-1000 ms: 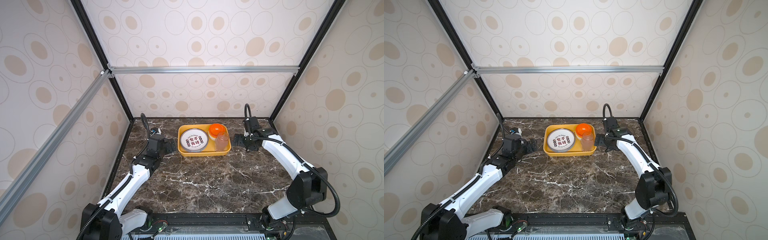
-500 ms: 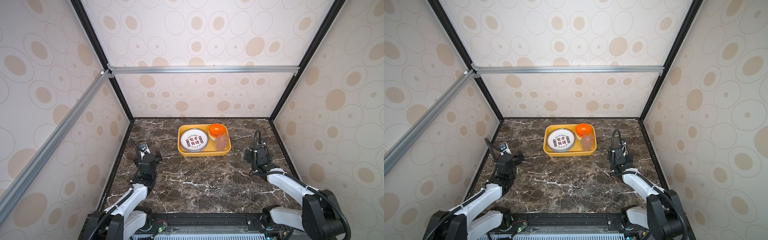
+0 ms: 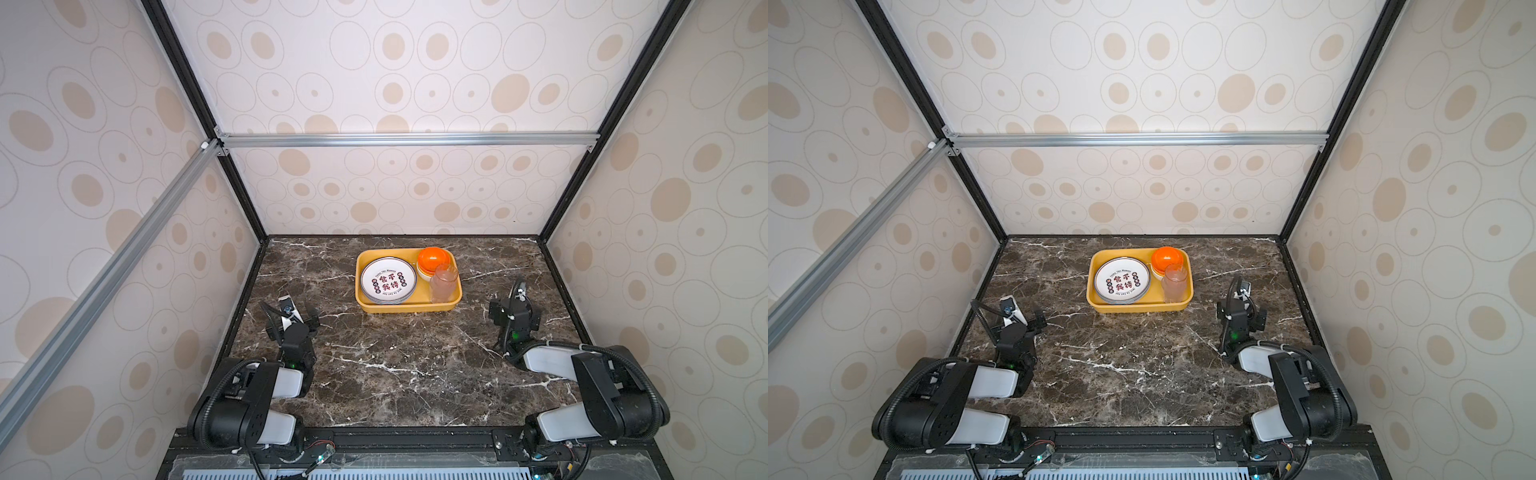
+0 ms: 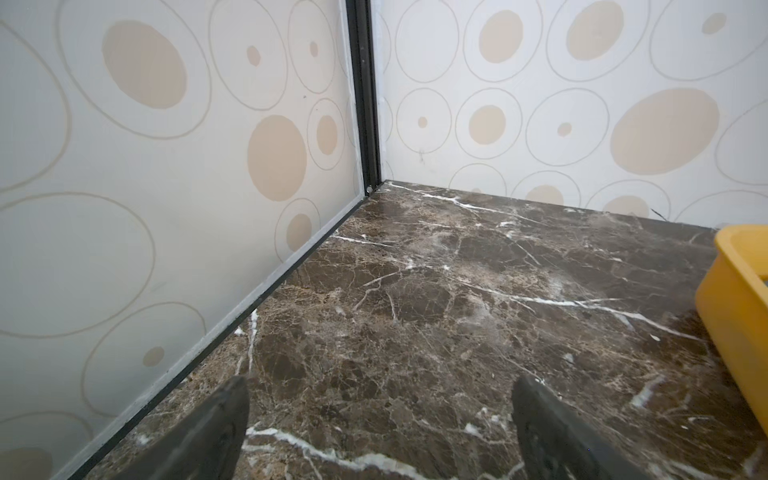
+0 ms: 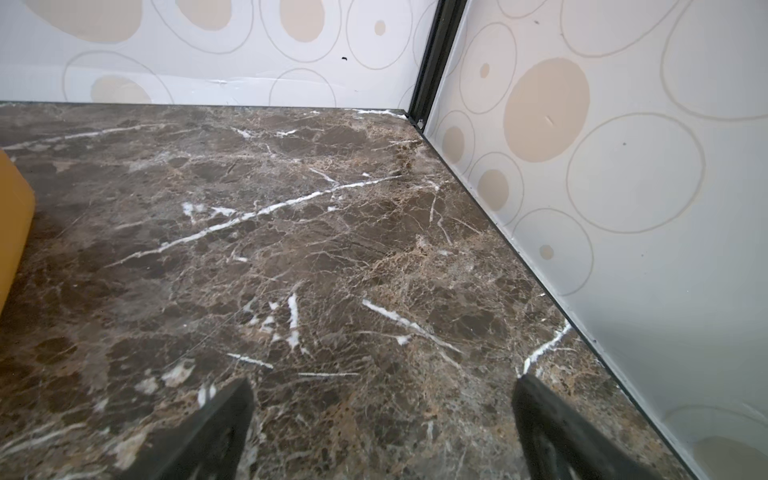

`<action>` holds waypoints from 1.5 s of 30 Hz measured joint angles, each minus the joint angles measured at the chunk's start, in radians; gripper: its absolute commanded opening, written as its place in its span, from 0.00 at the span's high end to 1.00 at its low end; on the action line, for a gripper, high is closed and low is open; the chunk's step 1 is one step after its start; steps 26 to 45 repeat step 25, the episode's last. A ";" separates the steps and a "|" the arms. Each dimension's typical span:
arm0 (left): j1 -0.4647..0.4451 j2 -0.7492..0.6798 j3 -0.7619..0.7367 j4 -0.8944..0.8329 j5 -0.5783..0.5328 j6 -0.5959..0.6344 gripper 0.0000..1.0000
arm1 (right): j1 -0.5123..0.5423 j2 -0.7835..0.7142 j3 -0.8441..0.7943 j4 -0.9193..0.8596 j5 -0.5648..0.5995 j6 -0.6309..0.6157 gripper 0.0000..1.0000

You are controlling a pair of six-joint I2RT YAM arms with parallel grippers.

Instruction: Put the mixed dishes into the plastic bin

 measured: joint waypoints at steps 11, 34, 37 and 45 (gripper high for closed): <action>0.025 0.133 0.050 0.089 0.166 0.059 0.02 | -0.086 0.089 -0.001 0.103 -0.236 -0.026 0.00; 0.050 0.132 0.065 0.085 0.235 0.063 0.02 | -0.097 0.087 0.004 0.087 -0.280 -0.018 0.00; 0.050 0.132 0.065 0.085 0.235 0.063 0.02 | -0.097 0.087 0.004 0.087 -0.280 -0.018 0.00; 0.050 0.132 0.065 0.085 0.235 0.063 0.02 | -0.097 0.087 0.004 0.087 -0.280 -0.018 0.00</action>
